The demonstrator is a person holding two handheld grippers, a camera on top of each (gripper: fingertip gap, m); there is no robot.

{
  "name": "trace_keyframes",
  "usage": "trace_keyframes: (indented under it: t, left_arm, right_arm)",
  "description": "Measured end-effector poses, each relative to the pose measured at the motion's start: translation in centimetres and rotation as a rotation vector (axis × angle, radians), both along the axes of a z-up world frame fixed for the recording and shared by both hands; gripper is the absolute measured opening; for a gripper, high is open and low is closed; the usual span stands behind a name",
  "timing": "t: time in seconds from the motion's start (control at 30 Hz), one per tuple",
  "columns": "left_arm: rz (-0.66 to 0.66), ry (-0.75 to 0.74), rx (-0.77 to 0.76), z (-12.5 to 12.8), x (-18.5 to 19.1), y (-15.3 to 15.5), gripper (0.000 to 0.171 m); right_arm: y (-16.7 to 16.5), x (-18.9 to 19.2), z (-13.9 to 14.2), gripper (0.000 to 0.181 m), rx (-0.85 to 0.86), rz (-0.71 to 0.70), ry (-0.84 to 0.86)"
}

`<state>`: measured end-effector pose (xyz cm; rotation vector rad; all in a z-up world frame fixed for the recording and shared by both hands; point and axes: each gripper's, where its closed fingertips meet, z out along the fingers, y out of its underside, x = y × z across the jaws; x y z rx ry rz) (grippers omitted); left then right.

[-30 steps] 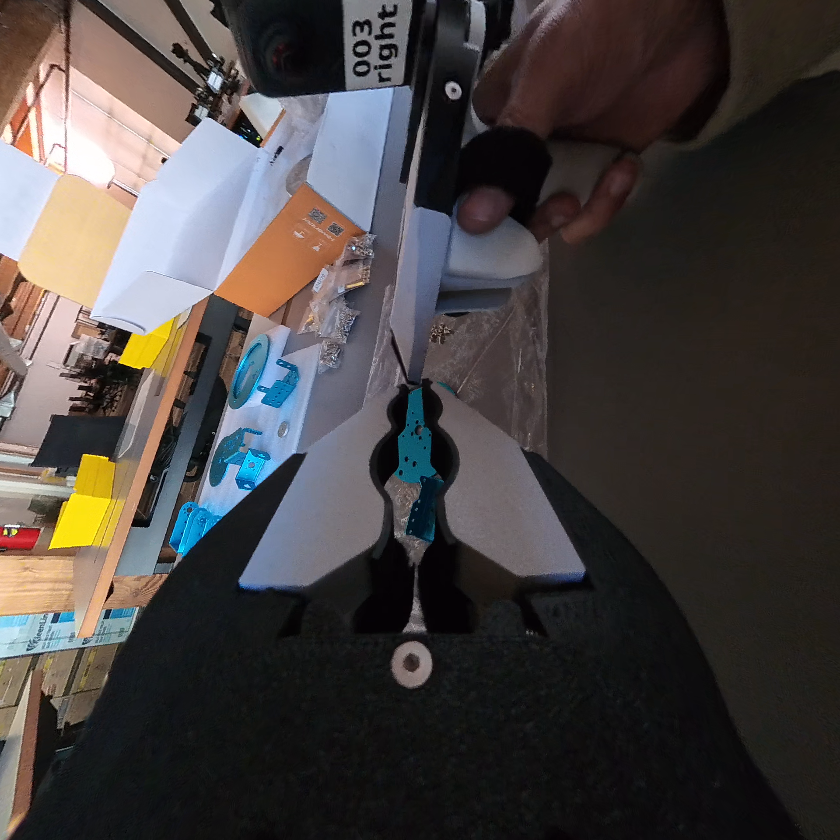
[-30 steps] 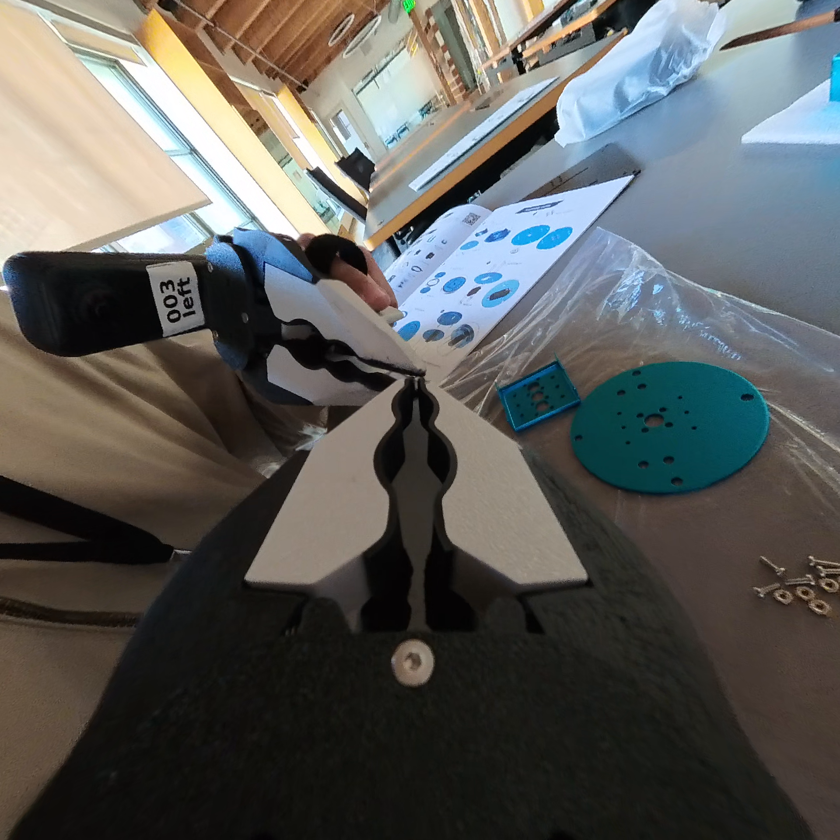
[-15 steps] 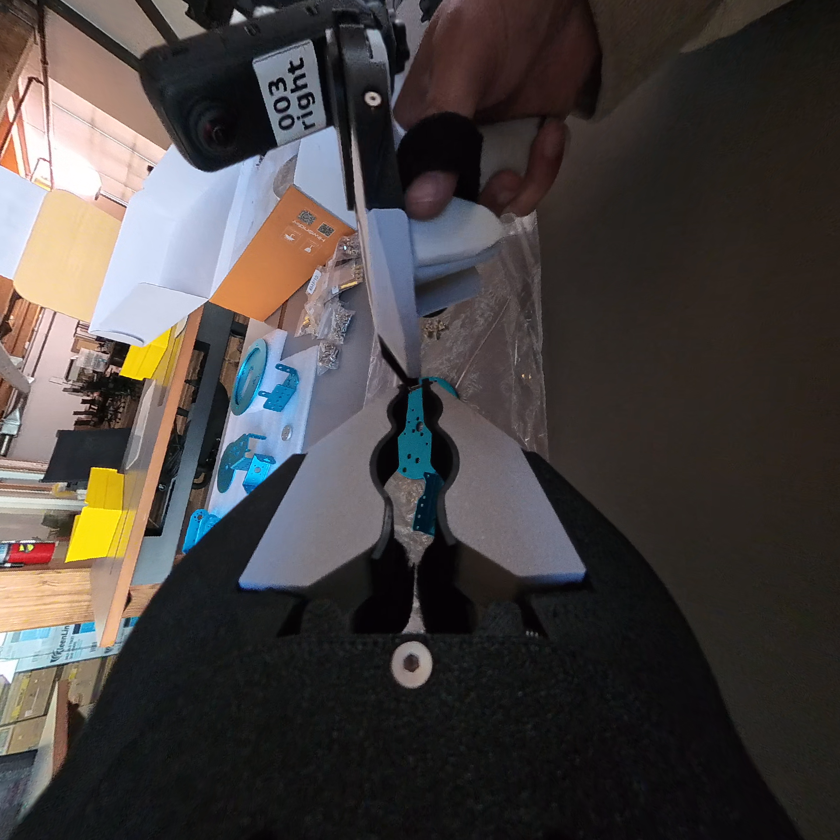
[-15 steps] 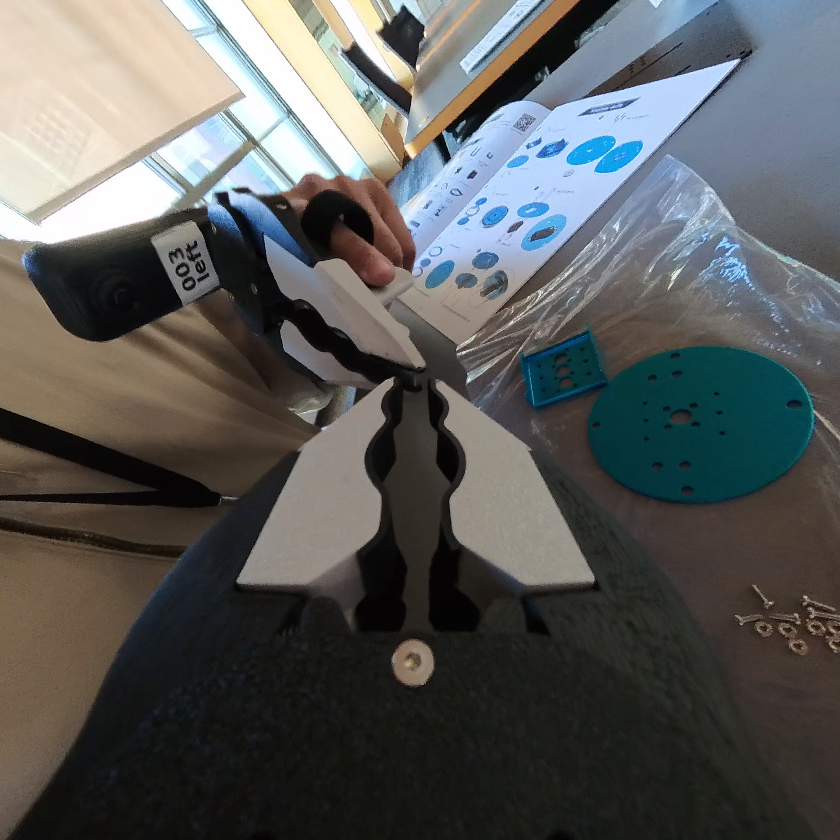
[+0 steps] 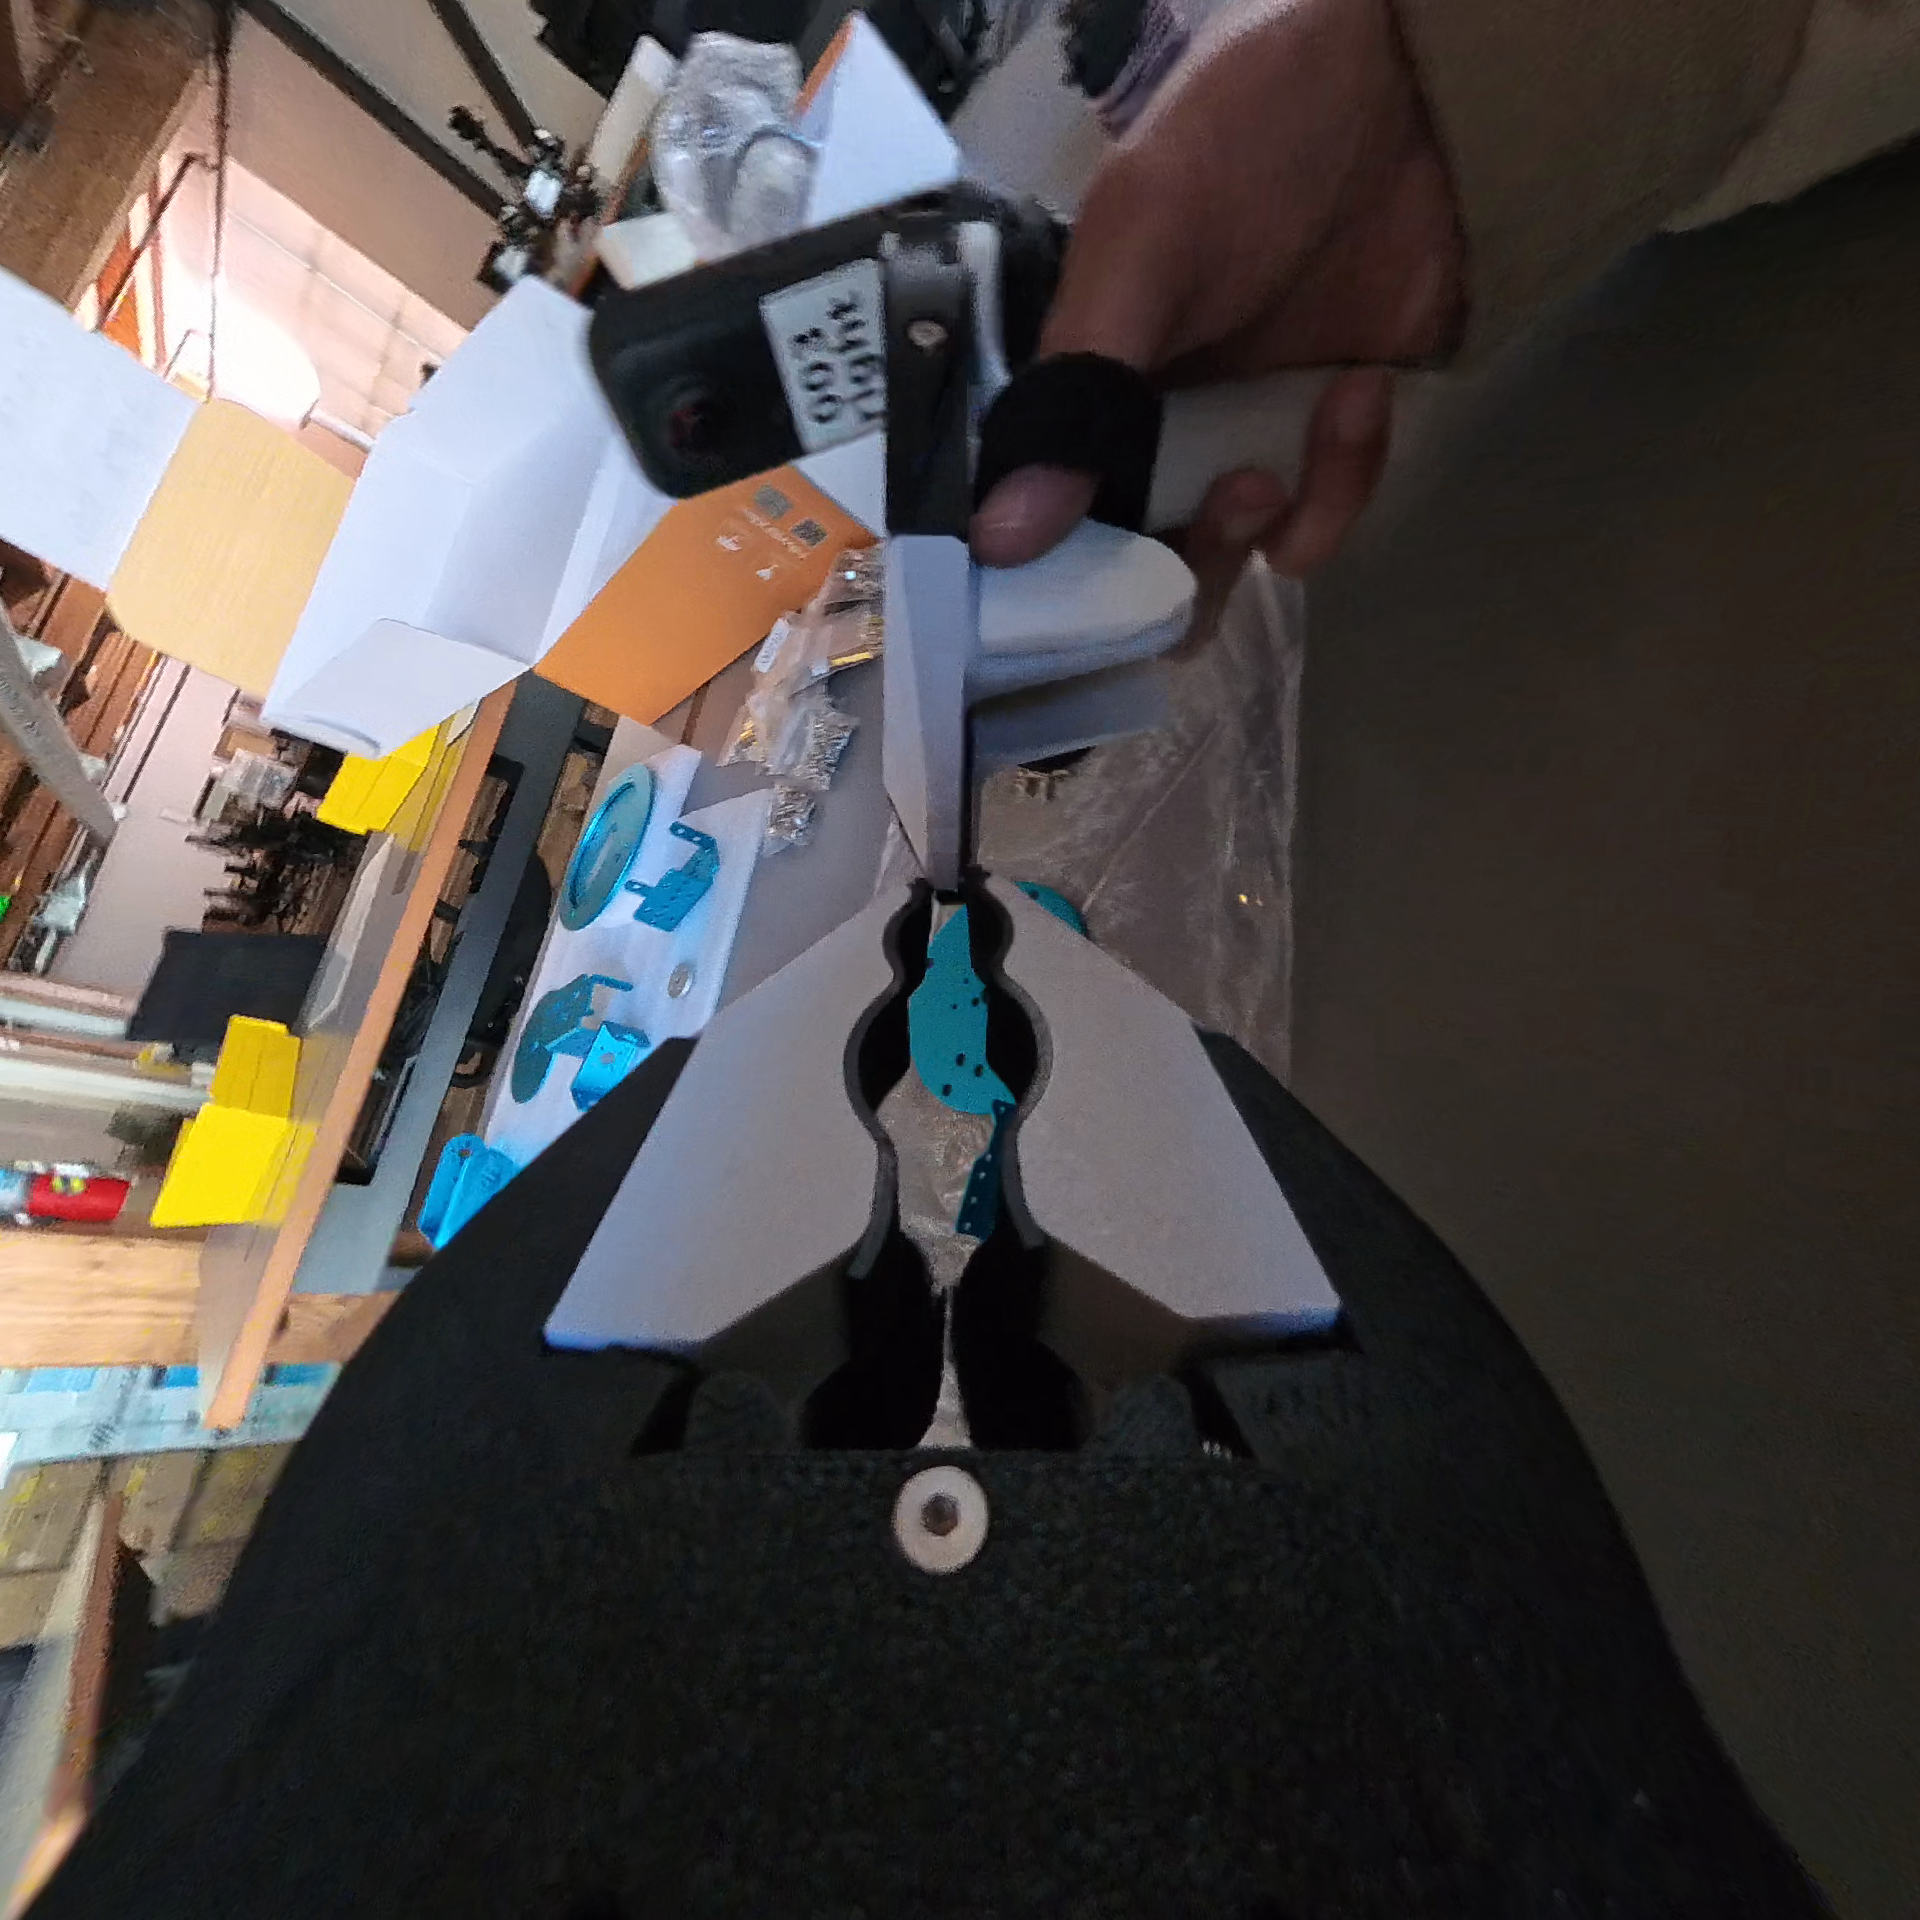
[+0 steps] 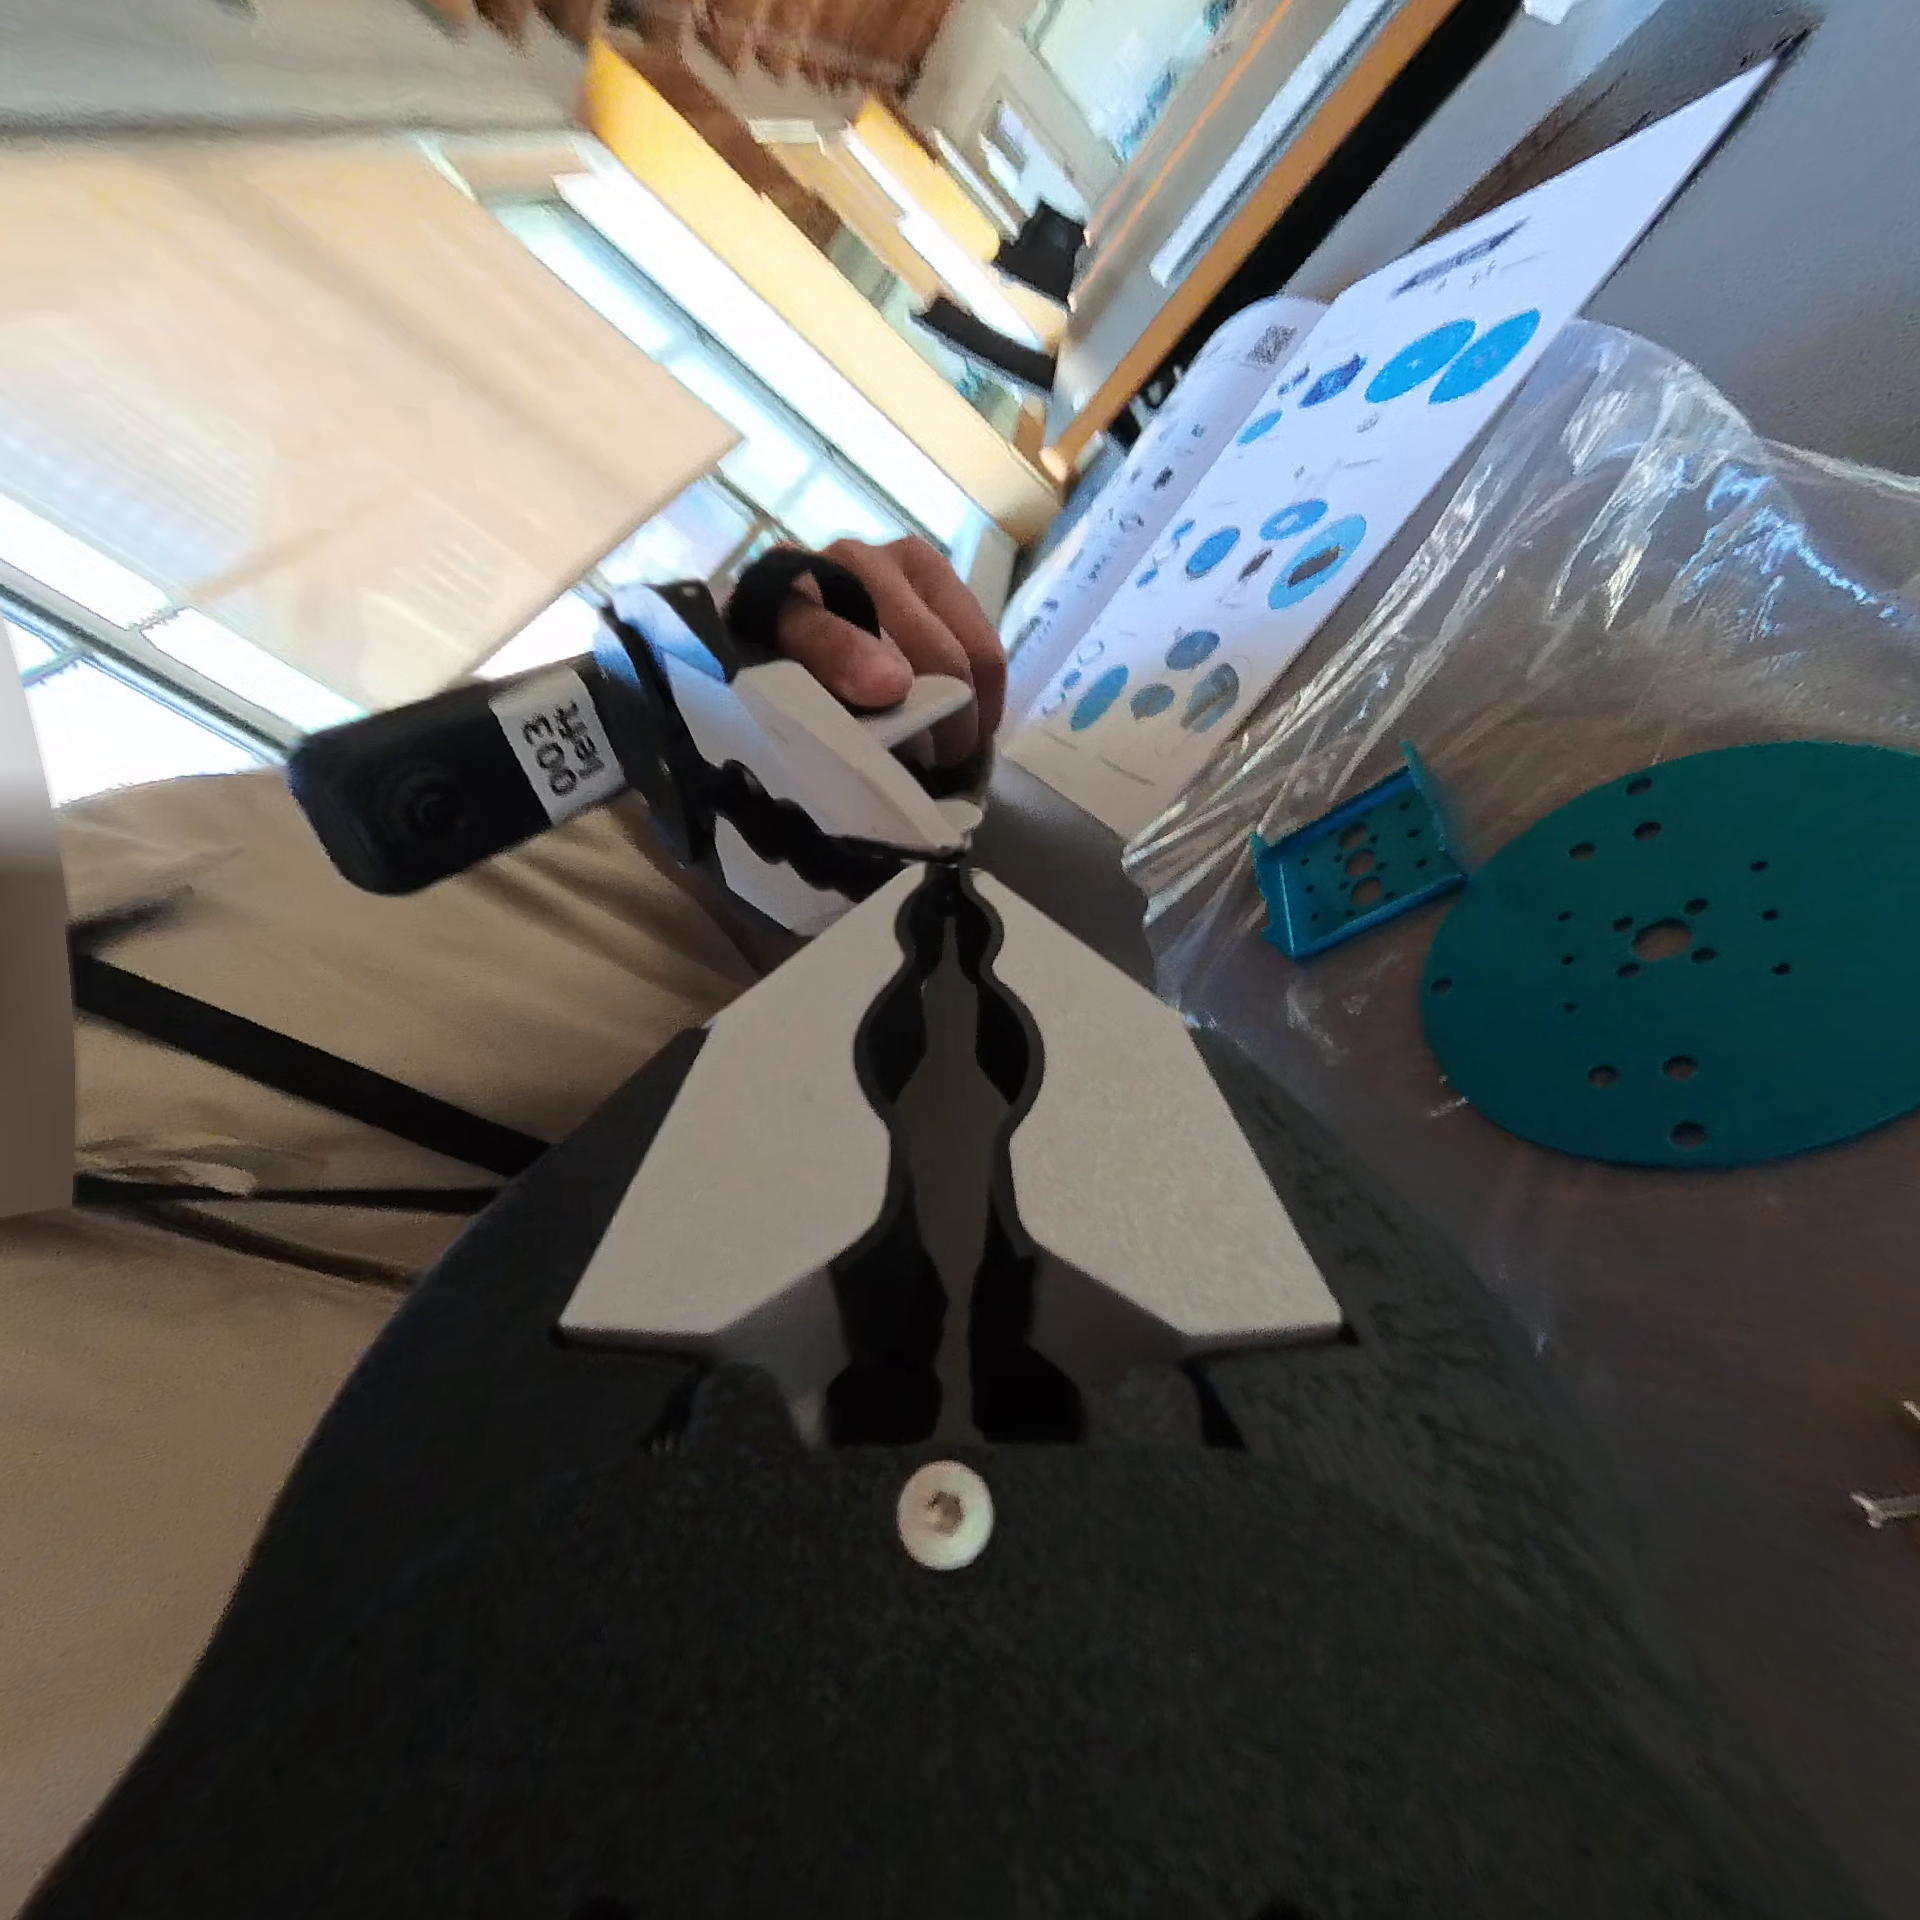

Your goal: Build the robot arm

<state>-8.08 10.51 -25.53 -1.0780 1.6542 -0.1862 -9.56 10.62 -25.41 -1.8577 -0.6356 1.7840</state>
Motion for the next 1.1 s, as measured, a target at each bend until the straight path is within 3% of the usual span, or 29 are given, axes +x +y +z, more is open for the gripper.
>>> trace_keyframes:
  t: [0.2,0.37,0.73,0.97,1.1]
  left_arm:
    - [0.161,-0.247,-0.078,2.0,0.3,1.5,0.019]
    - [0.222,-0.359,-0.082,2.6,0.2,1.6,0.017]
    - [0.225,-0.437,-0.097,3.5,-0.4,1.2,0.012]
    - [0.319,-0.538,0.074,4.6,0.1,1.0,0.003]
    - [0.341,-0.595,-0.068,4.6,0.2,1.2,0.001]
  right_arm:
    - [1.4,0.5,1.9,0.0,-0.104,-0.092,0.214]
    - [1.2,0.3,2.3,0.0,-0.118,-0.087,0.256]
    - [1.0,-0.2,3.3,0.0,-0.034,-0.115,0.306]
    - [1.2,0.0,4.6,0.0,0.054,-0.207,0.405]
    - [1.4,0.2,4.6,0.0,0.046,-0.228,0.421]
